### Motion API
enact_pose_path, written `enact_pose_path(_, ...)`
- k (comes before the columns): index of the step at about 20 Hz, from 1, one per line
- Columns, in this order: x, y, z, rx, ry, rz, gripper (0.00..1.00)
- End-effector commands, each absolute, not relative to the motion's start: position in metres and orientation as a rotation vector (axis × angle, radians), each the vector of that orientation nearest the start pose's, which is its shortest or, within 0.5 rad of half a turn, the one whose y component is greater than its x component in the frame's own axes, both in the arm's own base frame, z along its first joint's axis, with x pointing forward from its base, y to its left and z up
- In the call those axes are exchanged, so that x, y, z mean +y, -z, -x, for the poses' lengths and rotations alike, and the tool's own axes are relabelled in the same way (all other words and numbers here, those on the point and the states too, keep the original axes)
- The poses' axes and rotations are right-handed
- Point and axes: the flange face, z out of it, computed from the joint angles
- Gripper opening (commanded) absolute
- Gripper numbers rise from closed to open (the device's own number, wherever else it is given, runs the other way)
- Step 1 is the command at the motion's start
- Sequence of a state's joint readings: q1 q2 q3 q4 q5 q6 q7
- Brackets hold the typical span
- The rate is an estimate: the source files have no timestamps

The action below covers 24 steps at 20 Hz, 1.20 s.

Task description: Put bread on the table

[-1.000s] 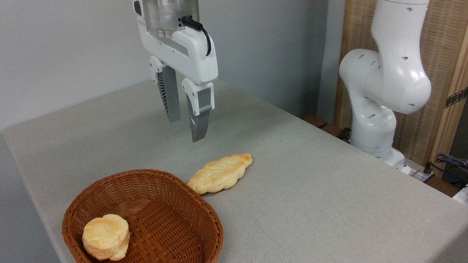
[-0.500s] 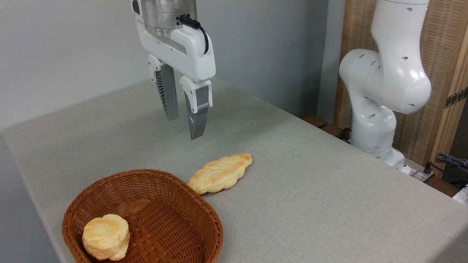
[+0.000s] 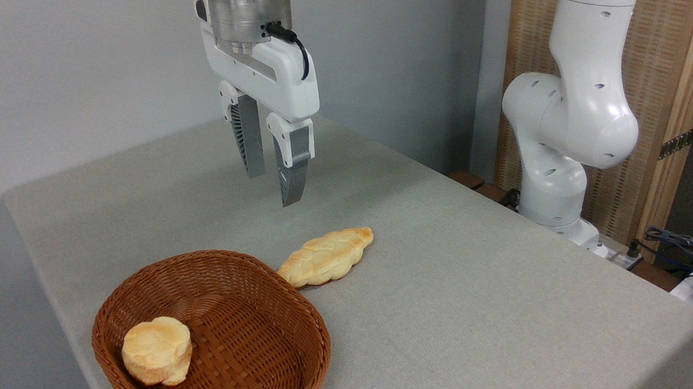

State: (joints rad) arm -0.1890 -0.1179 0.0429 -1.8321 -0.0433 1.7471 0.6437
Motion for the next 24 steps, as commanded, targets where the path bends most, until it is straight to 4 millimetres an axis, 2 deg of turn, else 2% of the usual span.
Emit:
enact_pose_path(1,-0.0810,-0.5816,-0.5224,1.193,0.078,2.961,1.00)
enact_pose_path(24,-0.0878,-0.5807,-0.5215,1.208,0.072,2.954,1.00)
